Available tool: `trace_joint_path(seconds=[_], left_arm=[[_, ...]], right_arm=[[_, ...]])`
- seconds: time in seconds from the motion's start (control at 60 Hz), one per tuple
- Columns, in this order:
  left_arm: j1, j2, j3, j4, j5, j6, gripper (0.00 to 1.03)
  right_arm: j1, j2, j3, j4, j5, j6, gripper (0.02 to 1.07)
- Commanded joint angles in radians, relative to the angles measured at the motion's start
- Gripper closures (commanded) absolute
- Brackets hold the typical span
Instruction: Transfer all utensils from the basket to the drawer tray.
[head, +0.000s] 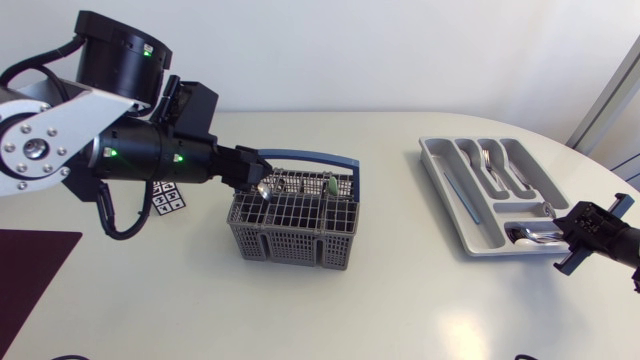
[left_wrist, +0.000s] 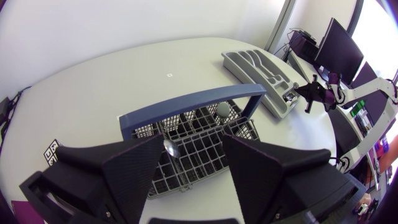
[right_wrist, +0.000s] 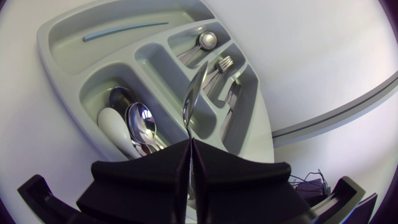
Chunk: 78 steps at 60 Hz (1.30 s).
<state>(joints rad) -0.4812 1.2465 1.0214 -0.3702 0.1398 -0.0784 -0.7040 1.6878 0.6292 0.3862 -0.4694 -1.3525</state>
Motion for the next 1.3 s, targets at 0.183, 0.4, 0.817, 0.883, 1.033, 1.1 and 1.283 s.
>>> trace_joint_path(seconds=[0.183,0.4,0.817,0.883,1.033,1.1,1.283], left_arm=[[-0.023,0.019,-0.030,-0.024,-0.025,-0.014,0.35],[-0.030,0.019,-0.029,-0.036,-0.026,-0.026,0.35],[-0.051,0.048,-0.011,-0.045,-0.035,-0.077,0.40],[-0.059,0.053,-0.003,-0.062,-0.035,-0.089,0.40],[-0.063,0.079,0.013,-0.093,-0.019,-0.112,0.43],[-0.054,0.088,0.017,-0.096,-0.016,-0.123,0.44],[-0.002,0.108,0.026,-0.098,-0.016,-0.146,0.48]], right_arm=[[0.001,0.047,-0.020,0.033,0.037,-0.062,0.64],[-0.009,-0.019,-0.062,0.029,0.043,-0.073,0.25],[-0.031,-0.316,-0.045,-0.262,0.026,0.092,0.13],[-0.003,-0.378,-0.052,-0.317,0.028,0.130,0.13],[0.093,-0.520,-0.079,-0.432,0.057,0.194,0.13],[0.144,-0.586,-0.094,-0.463,0.083,0.225,0.13],[0.294,-0.749,-0.112,-0.573,0.160,0.293,0.13]])
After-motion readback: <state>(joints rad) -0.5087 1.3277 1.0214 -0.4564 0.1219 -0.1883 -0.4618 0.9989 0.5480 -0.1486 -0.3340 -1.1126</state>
